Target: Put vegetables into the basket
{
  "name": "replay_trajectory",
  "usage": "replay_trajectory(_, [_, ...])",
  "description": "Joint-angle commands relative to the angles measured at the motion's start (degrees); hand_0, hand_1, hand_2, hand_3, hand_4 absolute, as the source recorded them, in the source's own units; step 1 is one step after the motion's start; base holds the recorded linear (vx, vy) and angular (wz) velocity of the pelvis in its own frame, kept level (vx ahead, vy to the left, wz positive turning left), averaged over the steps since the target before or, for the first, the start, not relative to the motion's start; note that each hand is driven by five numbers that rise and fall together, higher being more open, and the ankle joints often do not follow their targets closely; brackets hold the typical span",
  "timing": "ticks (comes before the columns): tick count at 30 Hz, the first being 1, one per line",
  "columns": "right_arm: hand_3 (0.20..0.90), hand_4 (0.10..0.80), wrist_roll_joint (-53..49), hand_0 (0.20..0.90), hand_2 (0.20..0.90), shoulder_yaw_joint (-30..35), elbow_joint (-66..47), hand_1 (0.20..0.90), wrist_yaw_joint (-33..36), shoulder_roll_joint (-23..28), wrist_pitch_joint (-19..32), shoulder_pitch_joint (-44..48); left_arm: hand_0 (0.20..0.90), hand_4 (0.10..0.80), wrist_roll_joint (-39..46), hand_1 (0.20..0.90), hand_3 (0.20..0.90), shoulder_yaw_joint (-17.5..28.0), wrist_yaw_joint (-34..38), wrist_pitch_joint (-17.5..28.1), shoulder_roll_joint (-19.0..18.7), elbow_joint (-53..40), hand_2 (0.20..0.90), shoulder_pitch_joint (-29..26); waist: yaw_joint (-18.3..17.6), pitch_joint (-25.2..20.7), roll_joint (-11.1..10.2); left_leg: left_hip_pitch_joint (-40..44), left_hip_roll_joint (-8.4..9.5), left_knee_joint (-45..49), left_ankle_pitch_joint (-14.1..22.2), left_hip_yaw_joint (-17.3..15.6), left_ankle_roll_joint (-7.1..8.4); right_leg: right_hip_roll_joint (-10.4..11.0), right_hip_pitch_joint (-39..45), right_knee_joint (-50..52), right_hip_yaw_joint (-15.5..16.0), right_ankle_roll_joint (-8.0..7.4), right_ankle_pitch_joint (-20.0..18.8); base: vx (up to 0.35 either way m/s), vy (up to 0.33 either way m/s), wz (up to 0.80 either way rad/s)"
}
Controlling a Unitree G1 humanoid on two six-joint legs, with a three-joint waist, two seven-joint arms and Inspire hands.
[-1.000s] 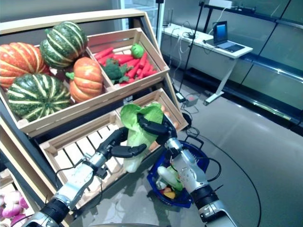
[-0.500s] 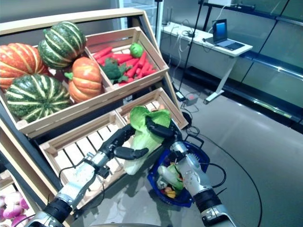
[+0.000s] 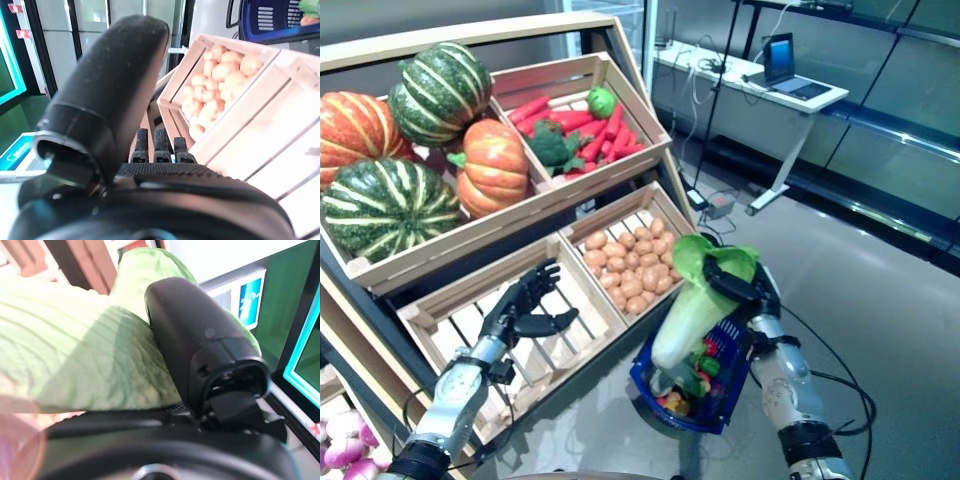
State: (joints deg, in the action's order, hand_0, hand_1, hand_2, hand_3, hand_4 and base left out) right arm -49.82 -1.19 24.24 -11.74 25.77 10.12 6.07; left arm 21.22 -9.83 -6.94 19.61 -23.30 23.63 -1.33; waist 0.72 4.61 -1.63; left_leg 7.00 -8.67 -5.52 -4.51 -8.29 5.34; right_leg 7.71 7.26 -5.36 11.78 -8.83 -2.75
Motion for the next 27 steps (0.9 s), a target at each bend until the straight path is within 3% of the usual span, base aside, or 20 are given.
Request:
replay_trajectory(1, [0.300, 0.400, 0.1, 0.300, 0.300, 6.2, -2.7, 0.300, 2.4, 3.3, 11.2, 7.0, 0.900, 0.800, 2.9, 0.900, 0.900, 1.1, 0.0, 5.2, -1.7, -2.4, 0.900, -6.1, -0.6, 0.1, -0.8, 1.4, -1.00, 0.5, 5.0, -0.3, 1.02, 1.5, 1.5, 0.4, -0.8, 0.38, 1.0, 0.000, 0.000, 0.00])
replay_trajectory(10, [0.300, 0.400, 6.1, 0.300, 0.300, 7.0, 2.2, 0.300, 5.6, 5.5, 10.8, 7.8, 0.900, 0.800, -0.4, 0.900, 0.900, 0.3, 0.8, 5.1, -2.6, -2.8, 0.900, -7.0, -0.3, 0.6, -0.5, 1.9, -1.31, 0.5, 4.9, -0.9, 1.13, 1.9, 1.8, 0.6, -0.1, 0.28, 1.1, 0.011, -0.004, 0.00])
replay_trajectory(14, [0.300, 0.400, 10.9, 0.300, 0.300, 4.0, 3.8, 0.300, 6.3, 6.0, 9.7, 8.6, 0.900, 0.800, 0.9, 0.900, 0.900, -0.2, 1.3, 4.2, -3.4, -5.4, 0.900, -8.3, 0.3, 3.6, 0.1, -0.1, -1.92, 4.1, 4.4, -0.5, 1.04, 2.9, -1.4, 8.2, 0.2, 0.84, 3.6, -0.117, -0.016, -0.01])
replay_trajectory(15, [0.300, 0.400, 10.9, 0.300, 0.300, 2.0, 4.4, 0.300, 7.9, 6.8, 11.0, 11.1, 0.900, 0.800, 2.5, 0.900, 0.900, -1.0, 1.8, 4.8, -4.5, -6.2, 0.900, -10.9, 0.7, 7.2, 0.1, -5.4, -2.31, 11.2, 5.4, 1.2, 1.36, 4.0, -6.0, 14.7, 0.0, 1.04, 5.0, -0.411, -0.068, -0.02])
replay_trajectory(18, [0.300, 0.400, 10.0, 0.300, 0.300, -0.3, 7.2, 0.300, 11.0, 7.8, 12.4, 17.5, 0.900, 0.800, 5.2, 0.900, 0.900, -2.4, 2.9, 5.7, -5.8, -5.9, 0.900, -15.7, 1.0, 12.8, -0.1, -13.5, -3.35, 21.1, 7.7, 2.8, 2.01, 5.9, -12.3, 22.4, -0.5, 1.16, 6.8, -0.398, -0.064, 0.08])
replay_trajectory(22, [0.300, 0.400, 5.8, 0.300, 0.300, -0.7, 11.9, 0.300, 13.4, 8.2, 13.6, 24.2, 0.900, 0.800, 7.0, 0.900, 0.900, -4.1, 3.8, 6.4, -5.6, -6.3, 0.900, -17.7, 1.7, 16.4, 0.2, -21.0, -4.62, 31.4, 12.0, 3.6, 1.93, 7.8, -18.0, 31.2, -0.6, 2.05, 10.2, -0.209, -0.009, 0.04])
replay_trajectory(27, [0.300, 0.400, 3.6, 0.300, 0.300, -0.5, 19.8, 0.300, 13.9, 10.0, 14.8, 30.8, 0.900, 0.800, 8.3, 0.900, 0.900, -6.2, 4.3, 8.8, -5.0, -5.8, 0.900, -19.4, 2.8, 18.9, 1.6, -28.7, -4.28, 42.7, 17.5, 5.3, 1.36, 10.3, -25.2, 42.6, -1.2, 2.83, 14.2, -0.134, 0.032, 0.09])
